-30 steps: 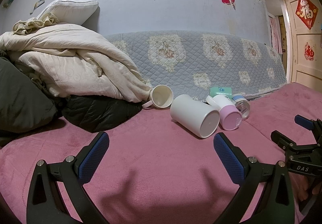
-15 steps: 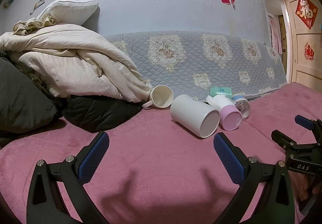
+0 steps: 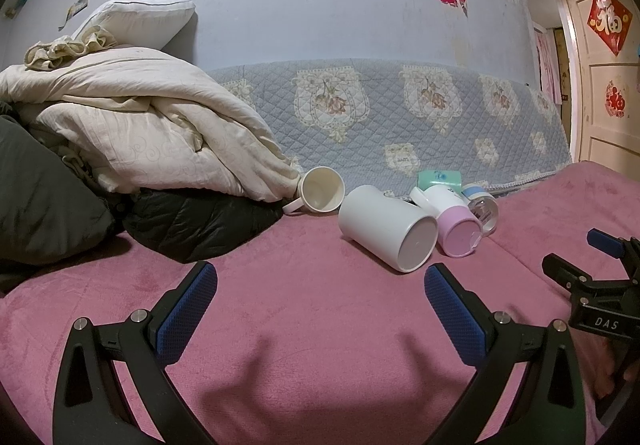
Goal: Flip cup upright
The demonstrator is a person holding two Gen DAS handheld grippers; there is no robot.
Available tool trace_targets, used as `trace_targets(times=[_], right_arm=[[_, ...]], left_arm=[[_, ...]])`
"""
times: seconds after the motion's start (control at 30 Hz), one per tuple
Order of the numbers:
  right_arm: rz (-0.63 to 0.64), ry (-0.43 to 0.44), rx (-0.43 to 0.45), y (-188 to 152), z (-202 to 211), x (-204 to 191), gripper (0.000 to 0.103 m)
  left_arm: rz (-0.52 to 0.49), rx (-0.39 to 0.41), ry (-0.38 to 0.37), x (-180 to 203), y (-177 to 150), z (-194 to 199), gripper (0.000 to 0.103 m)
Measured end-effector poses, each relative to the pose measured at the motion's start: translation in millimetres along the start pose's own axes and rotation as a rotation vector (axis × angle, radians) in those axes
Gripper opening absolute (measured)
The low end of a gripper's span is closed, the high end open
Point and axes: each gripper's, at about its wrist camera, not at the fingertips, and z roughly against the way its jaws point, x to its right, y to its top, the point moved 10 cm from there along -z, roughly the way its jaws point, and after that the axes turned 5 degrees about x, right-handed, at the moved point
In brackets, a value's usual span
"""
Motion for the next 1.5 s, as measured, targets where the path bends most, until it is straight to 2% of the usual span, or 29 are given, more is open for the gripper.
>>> trace_targets(times=[0.93,1.1,1.3,1.4,1.5], right_arm=[[0.0,-0.021,-0.039,0,-6,5,0.103],[-0.026,0.006,-0.062,1,-8,3,0.103],[-0.319,0.14,-0.232,9,-34,13,0.103],[-0.471,0.264,-0.333,21,-59,14,0.097],[-0.579,0.293,-0.454,30,-88,18,0.09]], left_arm=[[-0.005,-0.013,0.004,0,0,-1,0.103],[0.005,-0.011,0.002,0,0,-1,0.103],[0.024,-0.001,-0.005,-3,3,0,0.103],[0.022,0.003,-0.004,-3,4,1,0.103],[0.021,0.001,-0.004,-3,4,0,0.103]])
